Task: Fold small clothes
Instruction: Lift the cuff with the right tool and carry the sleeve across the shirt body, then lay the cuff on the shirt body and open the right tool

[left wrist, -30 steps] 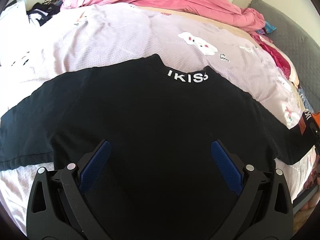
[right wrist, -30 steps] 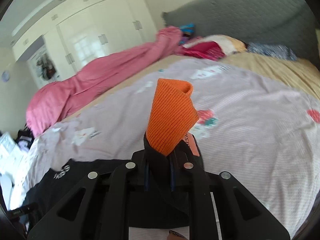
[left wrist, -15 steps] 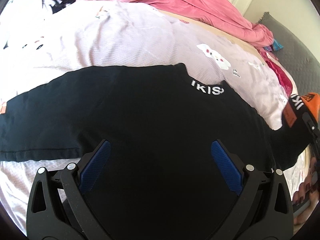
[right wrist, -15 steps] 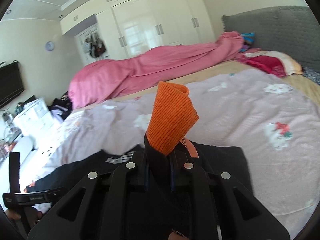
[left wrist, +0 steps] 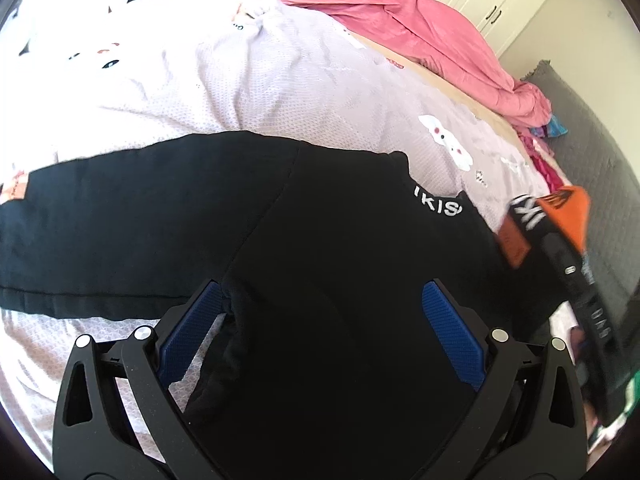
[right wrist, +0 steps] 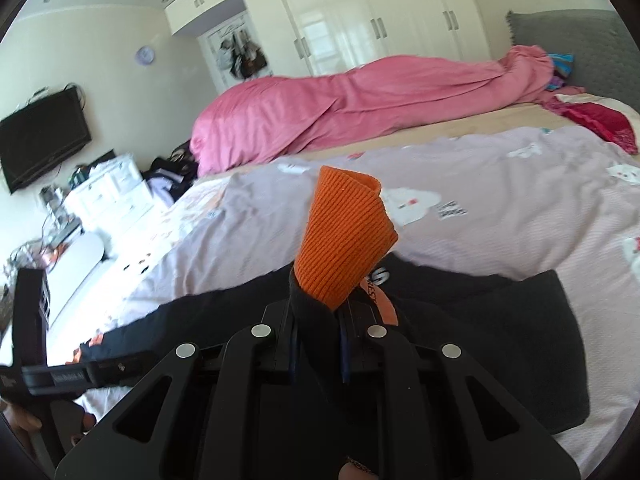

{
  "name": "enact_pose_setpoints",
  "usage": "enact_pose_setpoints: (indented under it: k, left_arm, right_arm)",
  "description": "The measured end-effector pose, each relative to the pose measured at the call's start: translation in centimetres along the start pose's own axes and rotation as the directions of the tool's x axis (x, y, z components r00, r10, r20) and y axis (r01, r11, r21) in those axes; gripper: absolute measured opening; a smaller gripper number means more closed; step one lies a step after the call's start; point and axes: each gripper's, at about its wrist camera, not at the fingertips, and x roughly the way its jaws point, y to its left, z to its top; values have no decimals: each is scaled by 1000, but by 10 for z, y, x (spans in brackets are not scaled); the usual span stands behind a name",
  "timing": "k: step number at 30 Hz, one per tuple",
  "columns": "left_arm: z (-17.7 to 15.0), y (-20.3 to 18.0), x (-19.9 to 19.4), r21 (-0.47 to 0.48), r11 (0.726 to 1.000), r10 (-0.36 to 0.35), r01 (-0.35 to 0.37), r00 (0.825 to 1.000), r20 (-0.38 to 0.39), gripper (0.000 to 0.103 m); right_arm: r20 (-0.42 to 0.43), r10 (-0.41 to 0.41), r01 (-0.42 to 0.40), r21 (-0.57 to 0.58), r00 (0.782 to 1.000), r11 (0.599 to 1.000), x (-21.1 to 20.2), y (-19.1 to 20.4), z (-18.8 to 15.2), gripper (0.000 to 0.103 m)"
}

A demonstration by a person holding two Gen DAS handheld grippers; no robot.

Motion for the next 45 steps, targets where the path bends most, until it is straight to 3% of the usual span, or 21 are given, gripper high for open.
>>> enact_pose_setpoints:
  k: [10, 12, 15, 19, 27, 29, 31, 41, 45]
  left_arm:
    - [3, 23, -4, -60, 997, -51, 50, 999, -7, 95]
    - [3, 27, -4, -76, 995, -63, 62, 998, -11, 95]
    - [3, 30, -1, -95, 993, -77, 75, 997, -17, 95]
    - [2, 27, 4, -94, 991, -101, 98, 995, -26, 95]
    - [-8, 7, 25, -86, 973, -219, 214, 974, -55, 93]
    - [-11, 0, 27, -80, 966, -250, 245, 967, -53, 85]
    - [-14, -9, 31, -59, 968, -248, 245, 967, -58, 68]
    - [-18, -20, 60, -59, 995, -90, 86, 993, -80, 63]
    - [-18, -19, 59, -40, 998, -46, 44, 997, -55, 23]
  right_arm:
    - [-99, 77, -80, -32, 992, 996, 38, 42, -22, 16]
    - [-126, 95, -99, -26, 987, 995, 43, 44, -25, 24]
    - [-146, 141, -143, -7, 979, 990, 43, 45, -29, 43]
    - [-149, 203, -204, 10, 968, 979, 27, 40, -31, 49]
    - [-142, 118, -110, 62, 983, 992, -6, 2, -31, 53]
    - [-135, 94, -86, 68, 986, 994, -15, -9, -31, 54]
    - [-131, 66, -57, 73, 989, 996, -25, -21, -31, 54]
    - [-133, -27, 41, 107, 991, 993, -47, -64, -37, 54]
    - [-136, -45, 63, 132, 990, 989, -50, -77, -39, 54]
